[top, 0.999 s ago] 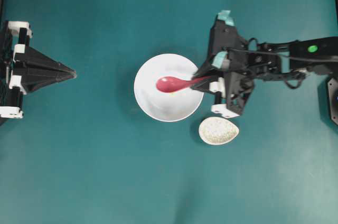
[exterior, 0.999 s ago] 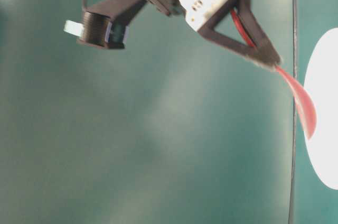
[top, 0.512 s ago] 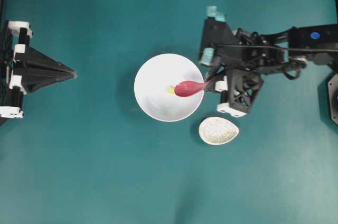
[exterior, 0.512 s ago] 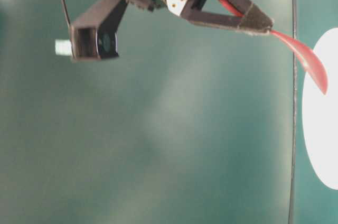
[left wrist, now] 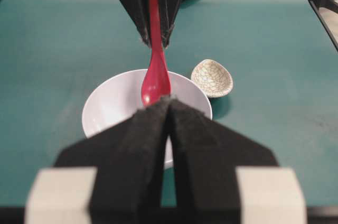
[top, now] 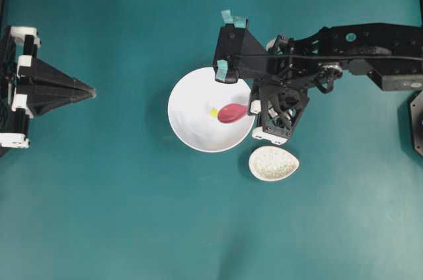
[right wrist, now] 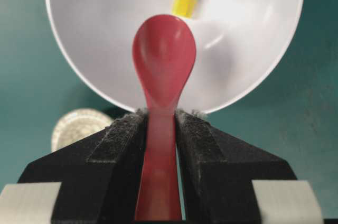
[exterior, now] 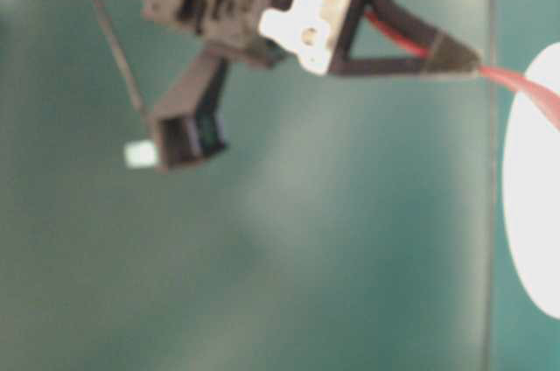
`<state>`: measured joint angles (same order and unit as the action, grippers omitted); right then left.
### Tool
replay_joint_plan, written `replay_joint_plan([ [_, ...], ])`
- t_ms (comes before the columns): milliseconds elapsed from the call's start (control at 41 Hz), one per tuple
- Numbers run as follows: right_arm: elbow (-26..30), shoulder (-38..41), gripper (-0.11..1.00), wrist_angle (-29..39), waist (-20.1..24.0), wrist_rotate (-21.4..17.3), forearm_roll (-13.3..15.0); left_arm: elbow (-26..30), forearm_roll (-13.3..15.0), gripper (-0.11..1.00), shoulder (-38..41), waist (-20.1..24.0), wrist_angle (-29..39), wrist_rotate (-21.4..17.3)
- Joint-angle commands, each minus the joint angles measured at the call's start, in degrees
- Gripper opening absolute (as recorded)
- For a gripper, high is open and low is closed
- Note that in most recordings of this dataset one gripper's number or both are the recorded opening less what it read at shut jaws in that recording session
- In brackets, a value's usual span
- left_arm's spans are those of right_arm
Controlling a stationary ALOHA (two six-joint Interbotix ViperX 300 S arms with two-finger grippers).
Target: Scoop the yellow hexagonal prism block from the bowl with a spoon using the right arm.
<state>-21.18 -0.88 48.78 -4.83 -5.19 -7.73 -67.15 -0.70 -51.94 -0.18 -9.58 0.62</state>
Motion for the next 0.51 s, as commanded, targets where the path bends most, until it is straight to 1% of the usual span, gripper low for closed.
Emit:
replay_joint_plan([
  [0, 1.05, -0.18, 0.24, 0.0, 0.0, -0.09, 0.0, 0.88, -0.09, -0.01, 0.35, -0.09, -0.62, 0.0],
  [146, 0.88, 1.05, 0.24, -0.18, 0.0, -0.09, -0.09, 0.88, -0.09, -0.01, 0.35, -0.09, -0.62, 0.0],
  [341, 0.79, 2.37, 0.24, -2.64, 0.0, 0.0, 0.0, 0.88, -0.09, -0.01, 0.35, 0.0, -0.62, 0.0],
  [487, 0.79, 3.6, 0.24, -3.16, 0.0, 0.09, -0.09, 0.88, -0.09, -0.01, 0.35, -0.09, -0.62, 0.0],
])
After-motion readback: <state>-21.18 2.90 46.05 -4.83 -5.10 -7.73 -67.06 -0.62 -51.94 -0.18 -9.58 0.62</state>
